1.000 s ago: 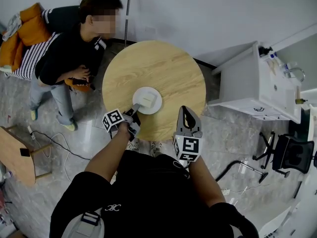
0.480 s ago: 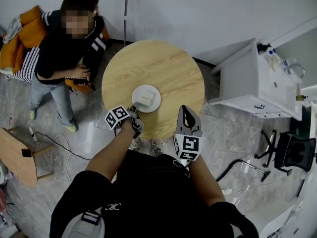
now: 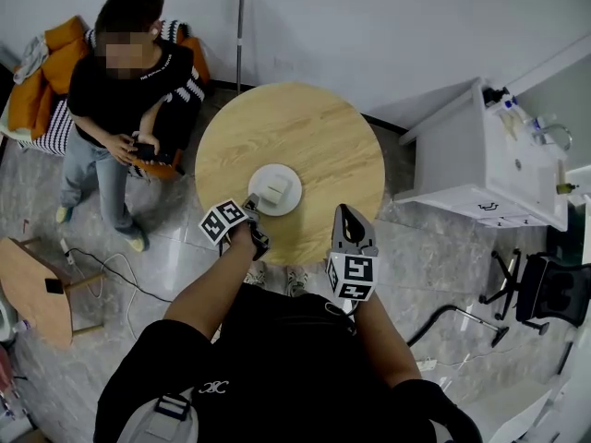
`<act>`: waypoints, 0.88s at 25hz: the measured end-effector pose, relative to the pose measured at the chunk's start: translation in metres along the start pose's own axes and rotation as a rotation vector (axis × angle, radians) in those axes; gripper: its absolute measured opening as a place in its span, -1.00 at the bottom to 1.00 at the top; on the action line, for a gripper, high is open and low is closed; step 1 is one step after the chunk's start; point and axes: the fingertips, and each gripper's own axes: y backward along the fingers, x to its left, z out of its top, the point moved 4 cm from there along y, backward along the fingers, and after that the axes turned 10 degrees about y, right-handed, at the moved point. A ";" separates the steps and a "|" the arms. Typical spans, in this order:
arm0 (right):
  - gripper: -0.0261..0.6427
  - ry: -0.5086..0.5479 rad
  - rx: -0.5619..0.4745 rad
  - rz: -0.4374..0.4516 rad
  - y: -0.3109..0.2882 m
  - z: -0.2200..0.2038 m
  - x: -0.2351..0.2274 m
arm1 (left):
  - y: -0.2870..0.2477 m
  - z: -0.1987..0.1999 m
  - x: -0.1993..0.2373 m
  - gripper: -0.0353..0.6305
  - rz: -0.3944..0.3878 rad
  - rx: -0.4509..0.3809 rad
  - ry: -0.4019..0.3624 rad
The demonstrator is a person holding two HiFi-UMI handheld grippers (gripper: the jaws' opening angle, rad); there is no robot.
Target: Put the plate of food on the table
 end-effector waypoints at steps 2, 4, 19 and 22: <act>-0.91 0.000 -0.001 0.006 -0.002 0.001 0.001 | 0.004 0.008 0.002 -0.66 0.040 -0.037 -0.013; -0.91 0.002 -0.009 0.015 -0.005 0.004 0.003 | 0.008 0.014 0.004 -0.66 0.072 -0.064 -0.031; -0.91 -0.005 -0.064 0.103 -0.030 0.024 0.033 | 0.042 0.008 -0.029 -0.87 0.104 0.022 -0.534; -0.91 -0.030 -0.082 0.116 -0.035 0.031 0.036 | 0.050 0.006 -0.054 -0.87 0.058 0.002 -0.653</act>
